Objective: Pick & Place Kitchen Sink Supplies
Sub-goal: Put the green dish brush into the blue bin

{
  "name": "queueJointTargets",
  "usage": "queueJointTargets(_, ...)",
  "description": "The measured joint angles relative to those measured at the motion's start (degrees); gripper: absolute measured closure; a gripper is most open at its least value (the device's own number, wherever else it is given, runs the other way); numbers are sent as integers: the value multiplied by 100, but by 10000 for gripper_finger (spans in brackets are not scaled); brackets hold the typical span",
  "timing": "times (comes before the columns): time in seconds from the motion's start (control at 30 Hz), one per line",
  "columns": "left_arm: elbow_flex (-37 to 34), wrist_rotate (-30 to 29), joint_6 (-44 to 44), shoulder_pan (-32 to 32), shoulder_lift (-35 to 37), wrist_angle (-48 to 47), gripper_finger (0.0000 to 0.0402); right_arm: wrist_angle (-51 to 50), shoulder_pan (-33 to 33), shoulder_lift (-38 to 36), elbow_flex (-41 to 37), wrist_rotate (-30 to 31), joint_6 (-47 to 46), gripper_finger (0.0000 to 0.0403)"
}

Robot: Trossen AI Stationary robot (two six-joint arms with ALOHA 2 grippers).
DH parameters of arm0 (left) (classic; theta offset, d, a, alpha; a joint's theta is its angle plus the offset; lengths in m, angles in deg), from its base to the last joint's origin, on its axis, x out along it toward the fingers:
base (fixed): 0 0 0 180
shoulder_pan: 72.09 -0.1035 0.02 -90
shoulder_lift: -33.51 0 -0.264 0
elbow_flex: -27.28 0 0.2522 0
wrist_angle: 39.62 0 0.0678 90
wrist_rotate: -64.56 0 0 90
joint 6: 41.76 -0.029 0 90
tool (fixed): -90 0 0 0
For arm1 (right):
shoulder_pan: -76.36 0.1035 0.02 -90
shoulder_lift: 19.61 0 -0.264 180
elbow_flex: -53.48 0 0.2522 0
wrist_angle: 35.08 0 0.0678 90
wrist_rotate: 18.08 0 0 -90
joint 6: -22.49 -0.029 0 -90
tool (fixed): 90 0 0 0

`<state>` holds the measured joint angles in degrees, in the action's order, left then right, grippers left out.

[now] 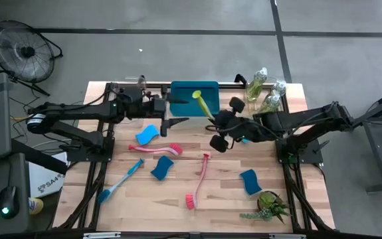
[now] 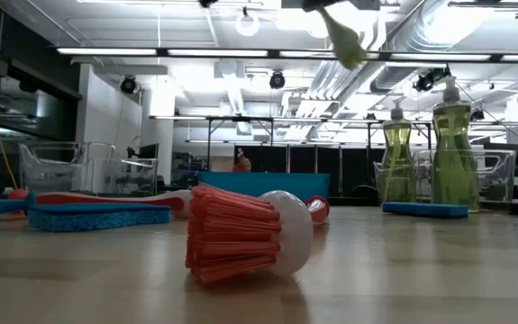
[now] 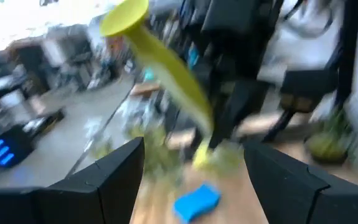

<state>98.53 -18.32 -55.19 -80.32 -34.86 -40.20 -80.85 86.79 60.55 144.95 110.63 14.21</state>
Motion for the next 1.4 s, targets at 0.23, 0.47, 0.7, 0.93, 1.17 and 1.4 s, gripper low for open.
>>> queueJointTargets(0.23, -1, 592, 1239, 0, -460, 1440, 133, 1149, -122, 0, 0, -405, 1177, 372)
queueJointTargets(0.47, -2, 585, 1975, 0, -726, 2139, 133, 1296, -359, 0, 0, -624, 1327, 358)
queueJointTargets(0.7, -2, 552, 2124, 0, -775, 2758, 133, 1303, -566, 0, 0, -1185, 1327, 353)
queueJointTargets(0.93, -2, 530, 2125, 0, -801, 2782, 133, 1306, -636, 0, 0, -1287, 1372, 360)
queueJointTargets(1.17, 6, 380, 2291, 0, -1016, 2920, 133, 1435, -710, 0, 0, -1580, 1476, 364)
queueJointTargets(1.4, 2, 388, 2241, 0, -1045, 3031, 137, 1430, -743, 2, 0, -1634, 1476, 361)
